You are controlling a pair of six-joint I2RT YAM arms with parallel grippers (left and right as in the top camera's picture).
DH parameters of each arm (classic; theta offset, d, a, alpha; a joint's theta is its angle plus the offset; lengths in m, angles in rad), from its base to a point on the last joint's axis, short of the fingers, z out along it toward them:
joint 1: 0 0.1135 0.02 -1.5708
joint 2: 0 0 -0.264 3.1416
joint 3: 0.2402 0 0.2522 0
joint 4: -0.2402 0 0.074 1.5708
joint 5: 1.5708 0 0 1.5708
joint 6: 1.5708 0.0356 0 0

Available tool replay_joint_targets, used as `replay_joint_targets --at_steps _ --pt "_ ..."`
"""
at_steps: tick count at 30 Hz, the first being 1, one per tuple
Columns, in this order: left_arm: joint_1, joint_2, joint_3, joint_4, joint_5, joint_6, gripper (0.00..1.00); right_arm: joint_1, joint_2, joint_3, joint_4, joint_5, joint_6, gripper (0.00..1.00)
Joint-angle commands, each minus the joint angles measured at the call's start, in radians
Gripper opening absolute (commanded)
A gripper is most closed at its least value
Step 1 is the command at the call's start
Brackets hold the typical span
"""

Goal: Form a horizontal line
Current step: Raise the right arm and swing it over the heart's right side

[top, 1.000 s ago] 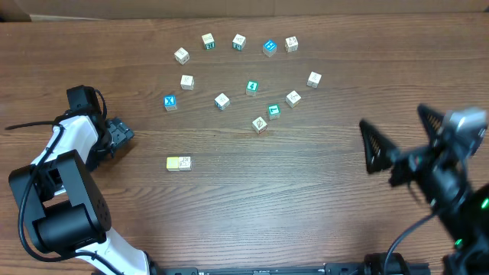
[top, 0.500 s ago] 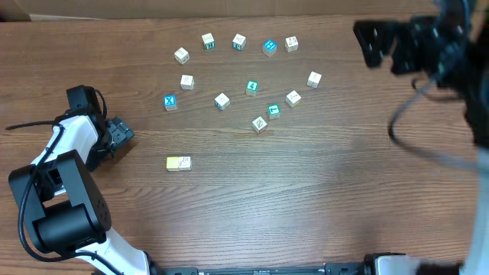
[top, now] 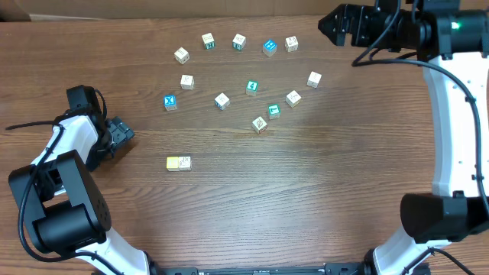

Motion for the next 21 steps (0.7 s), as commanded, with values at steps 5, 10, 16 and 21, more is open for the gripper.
replay_joint_targets --at_steps 5,10,16,21 --pt "-0.002 0.018 -0.006 -0.006 -0.006 -0.002 1.00 0.063 0.011 -0.019 -0.031 0.028 0.066 0.08" --pt "-0.002 0.018 -0.006 -0.006 -0.006 -0.003 1.00 0.151 0.013 -0.114 -0.036 0.214 0.160 0.04" --pt "-0.002 0.018 -0.006 -0.006 -0.006 -0.002 1.00 0.254 0.014 -0.300 0.027 0.344 0.252 0.05" --pt "-0.002 0.018 -0.006 -0.006 -0.006 -0.003 0.99 0.332 0.014 -0.495 0.183 0.367 0.333 0.06"
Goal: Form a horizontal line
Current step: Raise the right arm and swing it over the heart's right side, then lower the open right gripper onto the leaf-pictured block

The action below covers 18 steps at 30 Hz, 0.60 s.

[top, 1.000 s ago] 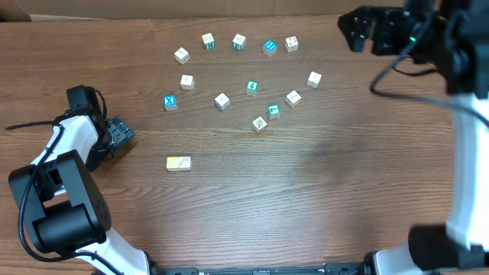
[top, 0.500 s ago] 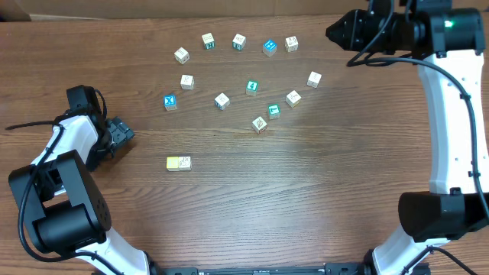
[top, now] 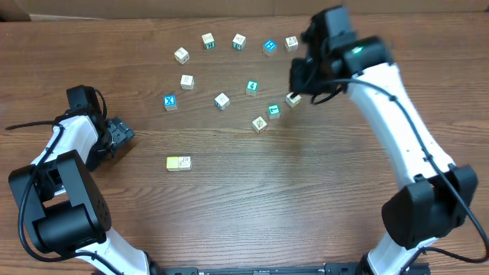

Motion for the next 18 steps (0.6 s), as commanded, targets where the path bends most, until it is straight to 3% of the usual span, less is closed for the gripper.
replay_joint_targets --at_steps 1,4,14,18 --pt "-0.002 0.017 -0.006 -0.006 -0.006 -0.003 1.00 0.047 0.008 -0.109 0.077 0.079 0.103 0.06" --pt "-0.002 0.017 -0.006 -0.006 -0.006 -0.003 0.99 0.093 0.008 -0.232 0.208 0.158 0.159 0.13" --pt "-0.002 0.017 -0.006 -0.006 -0.006 -0.003 1.00 0.163 0.013 -0.505 0.604 0.227 0.172 0.18" --pt "-0.002 0.017 -0.006 -0.006 -0.006 -0.003 1.00 0.171 0.013 -0.558 0.690 0.226 0.172 0.35"
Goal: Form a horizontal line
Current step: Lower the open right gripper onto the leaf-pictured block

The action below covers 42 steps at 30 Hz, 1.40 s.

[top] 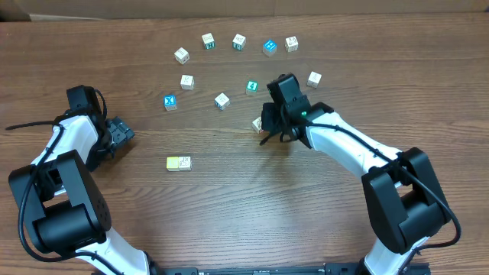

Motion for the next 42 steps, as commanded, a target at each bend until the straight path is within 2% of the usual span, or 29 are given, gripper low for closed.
replay_joint_targets --at_steps 1,12,19,24,30,35,42 --pt "-0.002 0.018 -0.006 -0.006 -0.007 -0.003 0.99 0.010 0.000 -0.035 0.035 0.027 0.007 0.39" --pt "-0.002 0.018 -0.006 -0.006 -0.007 -0.002 1.00 0.016 0.001 -0.037 0.035 -0.026 0.000 0.50" --pt "-0.002 0.018 -0.006 -0.006 -0.007 -0.002 1.00 0.046 0.001 -0.037 0.038 -0.055 -0.103 0.51" --pt "-0.002 0.018 -0.006 -0.006 -0.007 -0.002 1.00 0.063 0.001 -0.037 0.038 0.013 -0.102 0.53" --pt "-0.002 0.018 -0.006 -0.006 -0.007 -0.003 1.00 0.063 0.001 -0.037 0.040 0.012 -0.122 0.57" --pt "-0.002 0.018 -0.006 -0.006 -0.007 -0.002 1.00 0.063 0.001 -0.042 0.088 0.012 -0.201 0.59" --pt "-0.002 0.018 -0.006 -0.006 -0.007 -0.002 1.00 0.063 0.001 -0.059 0.117 0.012 -0.204 0.59"
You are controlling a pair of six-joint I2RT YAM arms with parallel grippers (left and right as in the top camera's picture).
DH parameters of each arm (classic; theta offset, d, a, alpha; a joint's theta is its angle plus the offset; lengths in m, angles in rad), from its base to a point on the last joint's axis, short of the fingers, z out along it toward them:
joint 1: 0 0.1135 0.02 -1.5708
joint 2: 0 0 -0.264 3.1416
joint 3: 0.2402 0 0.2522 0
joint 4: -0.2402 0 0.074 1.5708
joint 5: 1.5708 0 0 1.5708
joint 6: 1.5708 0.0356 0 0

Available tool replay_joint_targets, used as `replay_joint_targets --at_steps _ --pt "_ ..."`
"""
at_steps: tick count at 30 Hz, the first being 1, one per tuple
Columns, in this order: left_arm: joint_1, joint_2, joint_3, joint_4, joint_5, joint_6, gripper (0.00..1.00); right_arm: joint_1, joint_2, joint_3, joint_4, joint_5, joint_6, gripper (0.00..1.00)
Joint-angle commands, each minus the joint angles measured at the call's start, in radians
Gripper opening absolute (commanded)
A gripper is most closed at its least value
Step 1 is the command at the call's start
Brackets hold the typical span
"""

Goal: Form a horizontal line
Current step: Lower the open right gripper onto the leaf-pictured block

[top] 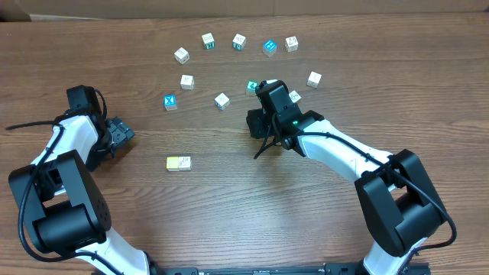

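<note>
Two small blocks, a yellow one and a pale one (178,163), lie side by side at the left centre of the wooden table (229,214). Several more letter blocks are scattered across the far half, among them a blue one (170,101), a white one (221,100) and a teal one (251,86). My right gripper (256,122) is low over the middle of that scatter and covers whatever lies beneath it; its jaws do not show. My left gripper (122,131) rests at the left edge, away from every block, and I cannot make out its jaws either.
A far row of blocks runs from the pale one (181,55) to the white one (291,43), with a blue one (269,47) in it. Two white blocks (314,79) (294,96) lie just right of my right arm.
My right gripper has shifted slightly left and up, and now covers the spot where the pale and teal blocks lay. The left arm has not moved.
At first my right arm was folded back at the far right corner, away from the blocks. Then it was over the right side of the scatter. Then it was down near the pale and teal blocks in the middle, where it still is. No block has visibly shifted.
</note>
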Motion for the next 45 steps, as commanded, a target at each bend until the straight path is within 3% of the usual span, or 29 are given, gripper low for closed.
replay_joint_targets --at_steps 1,23,31,37,45 --pt "-0.002 0.018 -0.006 -0.006 -0.006 -0.002 0.99 0.000 0.001 -0.031 0.029 0.016 -0.019 0.60" --pt "-0.002 0.018 -0.006 -0.006 -0.006 -0.002 1.00 0.000 0.067 -0.062 0.124 0.016 -0.023 0.66" --pt "-0.002 0.018 -0.006 -0.006 -0.006 -0.002 1.00 0.001 0.062 -0.056 0.105 -0.075 -0.015 0.63" --pt "-0.002 0.018 -0.006 -0.007 -0.006 -0.002 0.99 0.028 0.062 -0.054 0.104 -0.079 -0.015 0.54" --pt "-0.002 0.018 -0.006 -0.006 -0.006 -0.002 0.99 0.049 0.062 -0.054 0.113 0.076 -0.015 0.53"
